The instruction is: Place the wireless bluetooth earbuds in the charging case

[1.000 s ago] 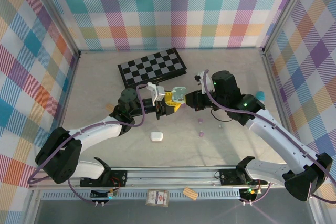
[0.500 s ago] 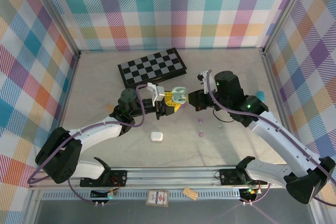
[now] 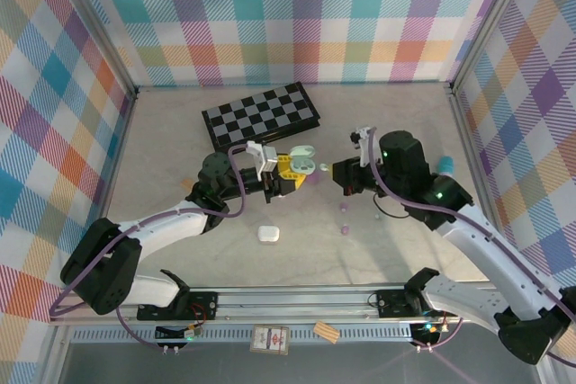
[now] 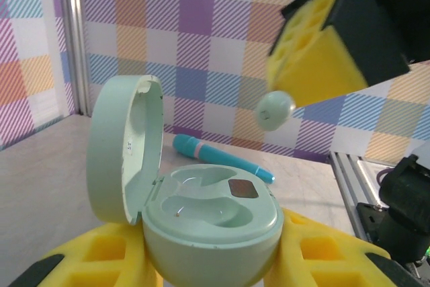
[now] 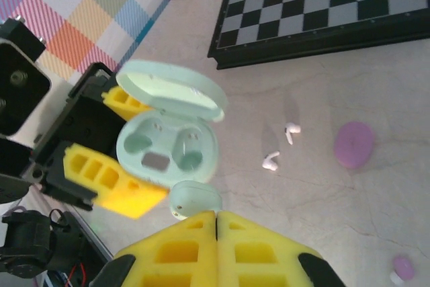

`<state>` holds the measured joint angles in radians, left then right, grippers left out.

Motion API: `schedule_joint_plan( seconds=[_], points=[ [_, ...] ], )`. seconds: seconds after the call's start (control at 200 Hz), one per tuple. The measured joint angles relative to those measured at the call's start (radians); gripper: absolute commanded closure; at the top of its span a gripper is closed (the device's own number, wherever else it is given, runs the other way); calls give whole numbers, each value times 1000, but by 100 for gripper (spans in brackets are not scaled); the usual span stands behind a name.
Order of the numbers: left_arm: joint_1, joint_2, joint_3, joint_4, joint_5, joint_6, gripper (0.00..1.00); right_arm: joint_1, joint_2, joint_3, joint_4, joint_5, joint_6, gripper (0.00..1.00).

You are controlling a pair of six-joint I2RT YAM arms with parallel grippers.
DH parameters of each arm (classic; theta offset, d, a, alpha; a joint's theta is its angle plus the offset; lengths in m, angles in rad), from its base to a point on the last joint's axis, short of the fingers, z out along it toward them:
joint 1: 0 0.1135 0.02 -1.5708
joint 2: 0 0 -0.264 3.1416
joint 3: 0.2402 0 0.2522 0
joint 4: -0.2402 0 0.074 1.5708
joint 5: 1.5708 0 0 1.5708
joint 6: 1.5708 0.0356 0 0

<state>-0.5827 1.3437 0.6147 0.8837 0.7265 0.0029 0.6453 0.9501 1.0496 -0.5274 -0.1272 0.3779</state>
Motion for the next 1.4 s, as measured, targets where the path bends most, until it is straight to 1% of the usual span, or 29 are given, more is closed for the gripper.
schedule_joint_plan(
  seconds=[0.115,0.22,0.325,0.455,0.605,0.825,1.02,1.07,1.11,1.195,1.25,1.4],
  points=[
    [24,0,-21,12,-6,-8,68,-28,-63,-62,-8,28,23,100],
    [38,-5,-37,13,-8,-11,68,-86,-101,-146,-3,42,47,100],
    [45,-24,-43,6,-10,-11,68,-153,-92,-245,19,42,80,100],
    [45,-67,-43,-2,-10,-10,68,-213,-24,-360,71,43,118,100],
    [45,-103,-43,-22,-10,-6,68,-240,97,-448,148,53,156,100],
    [45,-108,-46,-47,-10,-6,68,-243,248,-502,228,97,198,100],
    [45,-108,-49,-47,-10,-6,68,-246,297,-529,264,137,227,100],
    [45,-108,-49,-47,-10,-6,68,-246,301,-535,268,138,235,97],
    [45,-108,-49,-47,-10,-6,68,-246,301,-540,274,138,239,93],
    [45,-108,-49,-47,-10,-6,68,-246,301,-545,280,127,248,82],
    [45,-108,-49,-47,-10,-6,68,-246,297,-547,280,113,246,71],
    [45,-108,-50,-46,-10,-6,68,-246,249,-552,274,64,247,55]
  ],
)
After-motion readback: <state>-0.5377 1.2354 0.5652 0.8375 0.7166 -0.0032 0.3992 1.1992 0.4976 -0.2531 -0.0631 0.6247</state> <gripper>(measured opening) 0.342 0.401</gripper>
